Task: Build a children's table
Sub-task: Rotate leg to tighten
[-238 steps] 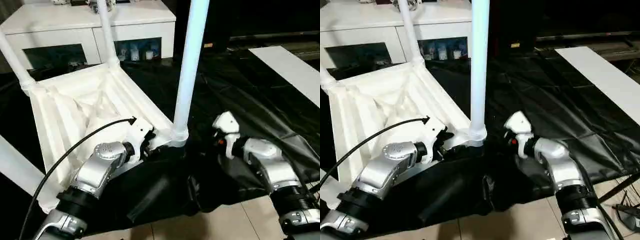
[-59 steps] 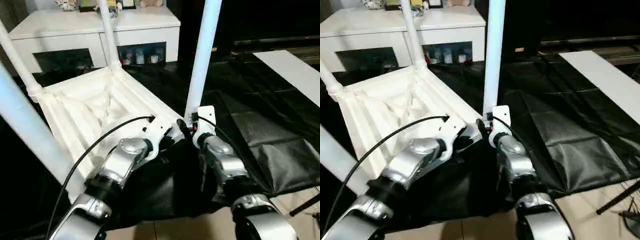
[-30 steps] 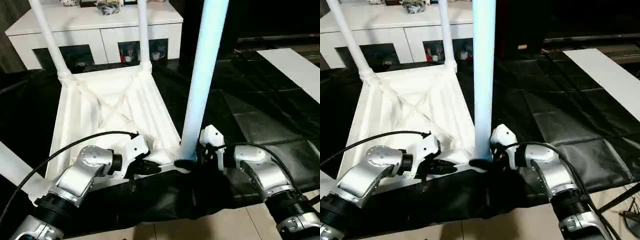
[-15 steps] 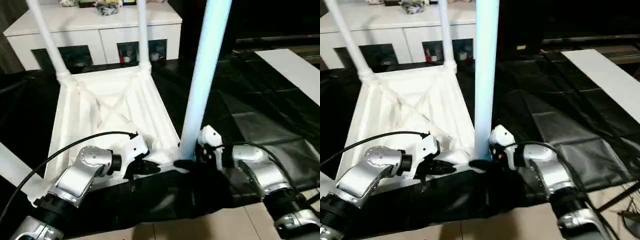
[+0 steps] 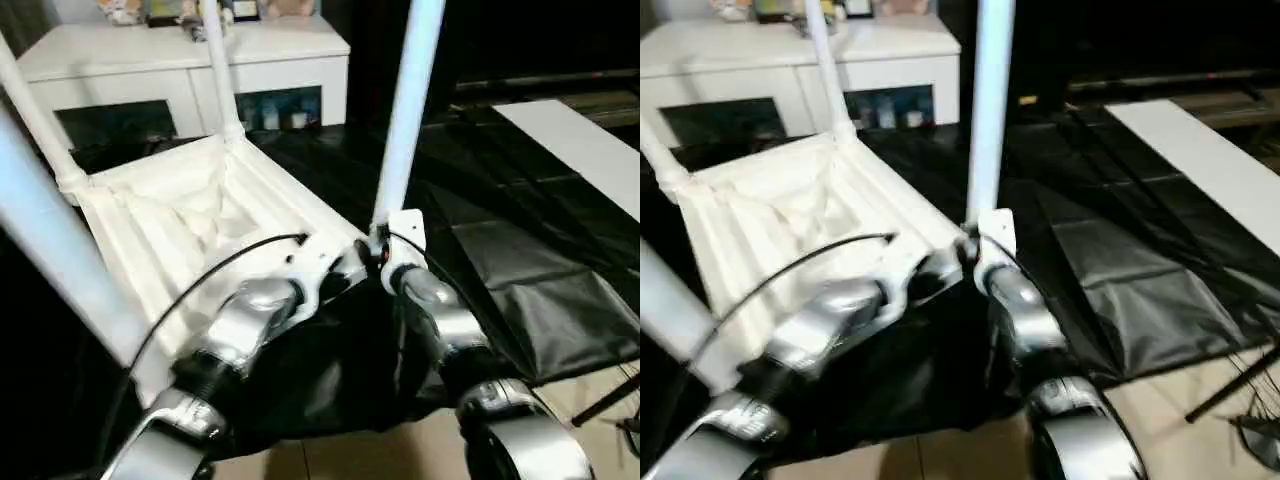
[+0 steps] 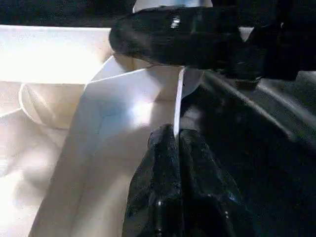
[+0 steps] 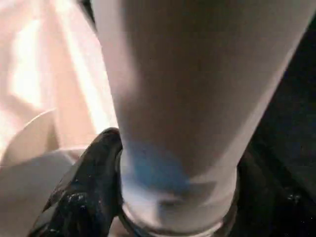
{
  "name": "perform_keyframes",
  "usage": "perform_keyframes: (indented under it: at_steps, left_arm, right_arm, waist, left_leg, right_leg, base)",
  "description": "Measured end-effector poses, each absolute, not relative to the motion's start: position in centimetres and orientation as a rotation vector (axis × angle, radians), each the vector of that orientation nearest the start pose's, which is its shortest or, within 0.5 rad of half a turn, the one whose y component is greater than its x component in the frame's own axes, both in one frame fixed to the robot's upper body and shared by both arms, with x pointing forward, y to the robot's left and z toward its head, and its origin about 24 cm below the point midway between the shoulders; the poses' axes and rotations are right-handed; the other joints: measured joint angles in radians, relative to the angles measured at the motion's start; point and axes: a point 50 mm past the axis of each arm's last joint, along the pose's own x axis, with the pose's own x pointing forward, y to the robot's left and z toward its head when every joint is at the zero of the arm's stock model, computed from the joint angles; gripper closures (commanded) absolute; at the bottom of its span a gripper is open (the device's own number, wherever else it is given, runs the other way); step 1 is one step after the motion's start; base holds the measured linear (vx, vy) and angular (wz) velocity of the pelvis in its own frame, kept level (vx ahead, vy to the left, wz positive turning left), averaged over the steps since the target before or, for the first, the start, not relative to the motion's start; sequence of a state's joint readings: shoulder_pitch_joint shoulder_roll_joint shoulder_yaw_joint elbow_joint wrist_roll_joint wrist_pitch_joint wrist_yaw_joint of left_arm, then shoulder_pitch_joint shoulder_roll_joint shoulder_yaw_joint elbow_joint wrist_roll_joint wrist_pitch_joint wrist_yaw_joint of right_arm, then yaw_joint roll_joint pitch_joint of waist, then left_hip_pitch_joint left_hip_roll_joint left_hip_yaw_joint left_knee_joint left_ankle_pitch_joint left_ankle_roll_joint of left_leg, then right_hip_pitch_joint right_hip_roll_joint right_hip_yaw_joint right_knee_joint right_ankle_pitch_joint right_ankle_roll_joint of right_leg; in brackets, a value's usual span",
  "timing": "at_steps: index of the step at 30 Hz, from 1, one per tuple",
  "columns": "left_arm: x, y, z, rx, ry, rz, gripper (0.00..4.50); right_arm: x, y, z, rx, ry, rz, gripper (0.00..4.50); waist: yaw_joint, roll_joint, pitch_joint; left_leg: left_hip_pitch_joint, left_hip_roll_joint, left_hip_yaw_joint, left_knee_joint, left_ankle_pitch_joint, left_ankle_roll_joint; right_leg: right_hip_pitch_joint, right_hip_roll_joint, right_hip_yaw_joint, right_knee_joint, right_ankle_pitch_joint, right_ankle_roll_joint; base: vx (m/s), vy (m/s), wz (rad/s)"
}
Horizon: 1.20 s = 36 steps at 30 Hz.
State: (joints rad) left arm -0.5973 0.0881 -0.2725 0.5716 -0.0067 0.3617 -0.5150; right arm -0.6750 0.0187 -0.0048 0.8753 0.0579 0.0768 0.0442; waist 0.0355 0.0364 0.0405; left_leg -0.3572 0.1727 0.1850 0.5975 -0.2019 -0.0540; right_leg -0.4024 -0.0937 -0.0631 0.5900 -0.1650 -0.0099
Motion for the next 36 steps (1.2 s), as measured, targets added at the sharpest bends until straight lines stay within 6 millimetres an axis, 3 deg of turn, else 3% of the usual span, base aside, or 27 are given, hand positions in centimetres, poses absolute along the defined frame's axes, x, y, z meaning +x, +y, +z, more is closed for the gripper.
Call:
perform_keyframes:
  at_steps: [2,6,8,10,16,25,31,35,36]
  left_arm:
    - [33.0,6.4,3.8,0.229,0.429,-0.791,4.5]
    - [33.4,7.8,4.0,0.258,0.404,-0.749,4.5]
    - [33.5,8.6,4.1,0.268,0.398,-0.734,4.5]
    - [33.1,9.3,4.2,0.278,0.391,-0.769,4.5]
    - [30.9,11.6,4.6,0.317,0.396,-0.998,4.5]
    - [28.1,13.6,4.8,0.284,0.463,-1.289,4.5]
    - [27.9,13.4,4.6,0.279,0.477,-1.324,4.5]
    - [27.8,13.5,4.6,0.279,0.478,-1.326,4.5]
    - [27.8,13.5,4.6,0.279,0.478,-1.328,4.5]
  right_arm:
    - [35.6,-9.2,3.1,0.006,0.296,0.223,1.21]
    - [35.0,-8.7,3.1,0.059,0.261,0.325,0.92]
    - [34.6,-8.6,2.8,0.059,0.268,0.391,0.72]
    - [34.7,-9.3,3.2,0.019,0.25,0.467,0.72]
    - [33.2,-12.8,4.3,-0.115,0.215,0.784,0.72]
    - [30.4,-14.3,4.8,-0.194,0.299,1.211,0.72]
    - [29.9,-14.3,4.5,-0.232,0.348,1.276,0.72]
    - [29.8,-14.3,4.4,-0.23,0.352,1.293,0.88]
    - [29.8,-14.3,4.4,-0.23,0.353,1.294,1.16]
  waist:
    - [0.001,0.0,0.0]
    - [-0.009,-0.002,0.001]
    - [-0.015,-0.002,0.001]
    - [-0.015,-0.001,0.001]
    - [0.008,-0.001,0.001]
    - [0.035,-0.001,0.002]
    - [0.039,-0.003,0.003]
    - [0.039,-0.003,0.003]
    - [0.04,-0.003,0.003]
  left_leg:
    - [-0.001,0.0,0.0,0.0,0.0,0.0]
    - [-0.004,0.001,-0.001,-0.003,0.0,0.0]
    - [-0.005,0.001,-0.008,-0.003,0.0,-0.001]
    - [-0.008,0.001,-0.009,-0.005,0.0,-0.001]
    - [-0.01,0.003,-0.009,-0.006,0.002,0.003]
    - [-0.012,0.002,-0.006,-0.002,0.001,0.001]
    - [-0.011,0.003,-0.004,-0.001,0.0,-0.001]
    - [-0.011,0.003,-0.003,-0.001,0.0,-0.001]
    - [-0.011,0.003,-0.003,0.0,0.0,-0.001]
  right_leg:
    - [0.0,0.0,0.0,0.0,0.0,0.0]
    - [-0.002,0.001,-0.001,0.001,0.001,0.002]
    - [-0.004,0.002,-0.006,0.001,0.002,0.002]
    - [-0.007,0.002,-0.006,0.002,0.002,0.002]
    - [-0.013,0.003,-0.008,0.004,-0.001,0.003]
    - [-0.014,0.001,-0.006,0.004,0.0,0.001]
    - [-0.013,0.001,-0.004,0.005,0.003,-0.003]
    - [-0.012,0.001,-0.003,0.005,0.003,-0.003]
    - [-0.012,0.001,-0.003,0.005,0.003,-0.003]
  base:
    - [0.0,0.0,0.0]
    - [0.0,0.0,0.0]
    - [0.0,0.0,0.0]
    - [0.0,0.0,0.0]
    - [0.0,0.0,0.0]
    - [0.0,0.0,0.0]
    - [0.0,0.0,0.0]
    - [0.0,0.0,0.0]
    - [0.0,0.0,0.0]
